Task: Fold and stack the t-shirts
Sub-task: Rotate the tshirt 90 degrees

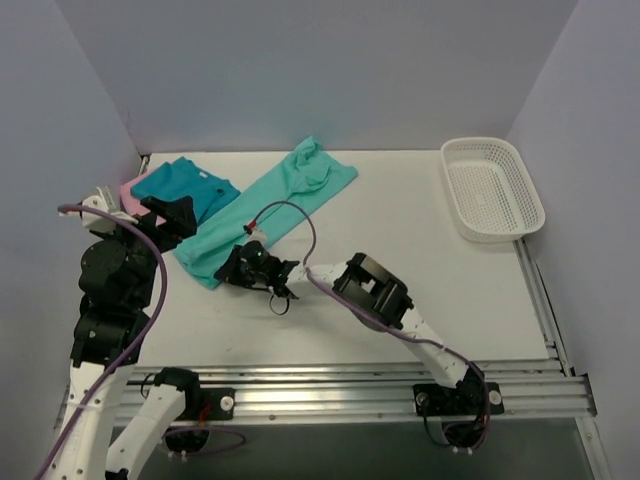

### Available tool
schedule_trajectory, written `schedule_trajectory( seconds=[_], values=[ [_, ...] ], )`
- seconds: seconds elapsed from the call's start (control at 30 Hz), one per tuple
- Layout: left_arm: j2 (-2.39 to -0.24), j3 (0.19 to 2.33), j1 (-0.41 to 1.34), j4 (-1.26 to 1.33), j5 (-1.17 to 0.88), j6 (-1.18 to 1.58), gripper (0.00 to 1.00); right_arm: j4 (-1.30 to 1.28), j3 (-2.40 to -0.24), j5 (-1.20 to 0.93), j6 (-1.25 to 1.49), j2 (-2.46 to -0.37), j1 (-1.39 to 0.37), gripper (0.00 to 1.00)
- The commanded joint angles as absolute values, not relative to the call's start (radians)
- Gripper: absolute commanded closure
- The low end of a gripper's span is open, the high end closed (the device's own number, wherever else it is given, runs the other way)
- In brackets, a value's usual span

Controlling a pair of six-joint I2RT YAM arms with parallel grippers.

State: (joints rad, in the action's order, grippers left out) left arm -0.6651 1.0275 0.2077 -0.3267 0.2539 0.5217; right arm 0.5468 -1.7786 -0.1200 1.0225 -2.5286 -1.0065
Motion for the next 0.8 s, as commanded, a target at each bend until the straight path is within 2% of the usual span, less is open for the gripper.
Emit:
schedule_trajectory(
  seconds=[0.0,0.07,0.2,0.23,0.4,0.63,0.77],
  values=[
    [-0.663,1.031,0.207,-0.324,0.221,0.545,0.00,0.494,-1.513,-0.086,0.994,-2.383,-0.954,1.00],
    [-0.667,1.019,0.207,-0.321,0.193,0.554,0.00,0.524,-1.314,-0.045,0.993,-2.291,-0.928,1.00],
    [-0.686,0.986,0.210,-0.308,0.158,0.569,0.00,0.489,-1.056,0.050,0.965,-2.017,-0.876,1.00],
    [-0.690,0.977,0.215,-0.299,0.149,0.572,0.06,0.470,-1.019,0.089,0.957,-1.973,-0.868,1.00],
    [-0.739,0.919,0.236,-0.275,0.110,0.591,0.08,0.324,-0.797,0.193,0.937,-1.696,-0.867,1.00],
    [-0.824,0.867,0.345,-0.209,0.182,0.586,0.09,0.154,-0.585,0.297,0.998,-1.378,-0.871,1.00],
    [-0.943,0.854,0.466,-0.166,0.277,0.577,0.09,-0.053,-0.539,0.370,1.069,-1.208,-0.882,1.00]
  ],
)
